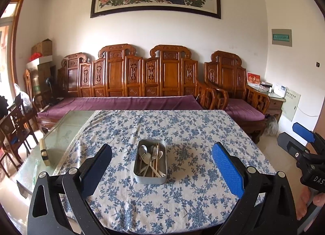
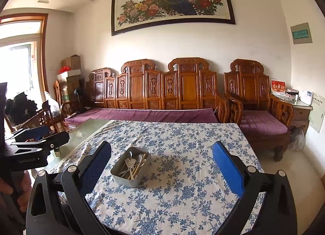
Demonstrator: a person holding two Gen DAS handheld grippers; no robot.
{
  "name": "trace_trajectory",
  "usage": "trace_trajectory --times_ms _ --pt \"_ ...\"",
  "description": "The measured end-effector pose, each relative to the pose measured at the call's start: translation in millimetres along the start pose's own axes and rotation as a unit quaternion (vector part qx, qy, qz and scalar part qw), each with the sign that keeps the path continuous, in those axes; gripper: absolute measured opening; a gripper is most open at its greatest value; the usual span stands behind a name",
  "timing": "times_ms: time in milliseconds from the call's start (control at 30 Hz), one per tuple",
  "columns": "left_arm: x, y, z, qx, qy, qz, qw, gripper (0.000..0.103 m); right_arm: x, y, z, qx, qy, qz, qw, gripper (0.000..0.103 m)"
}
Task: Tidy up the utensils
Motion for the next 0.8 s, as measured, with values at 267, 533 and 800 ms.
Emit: trace_trajectory --times_ms 267,533,800 --pt "-1.0 0.2 2.6 0.002 0.000 -0.003 1.0000 0.095 -1.8 -2.2 -2.1 -0.005 0.002 -0.002 1.000 0.100" --pt "-2.1 -0.3 2.6 0.002 0.000 -0.005 1.0000 0.095 -2.5 -2.4 -2.7 -0.008 0.002 -0.001 1.000 0.100" --pt "-2.8 -1.9 2.7 0.003 0.001 -0.007 1.0000 0.095 -4.0 -1.1 -2.8 -0.007 0.004 -0.002 1.000 0.100"
Point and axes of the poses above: each gripper's, at about its wrist camera, not at the fingertips, and z roughly against the way its jaws point, y to its left, x to its top, the point moved 10 cm from there along -z, roughly the way its jaws point, and after that the axes turned 9 degrees about x, right-handed, at the moved point
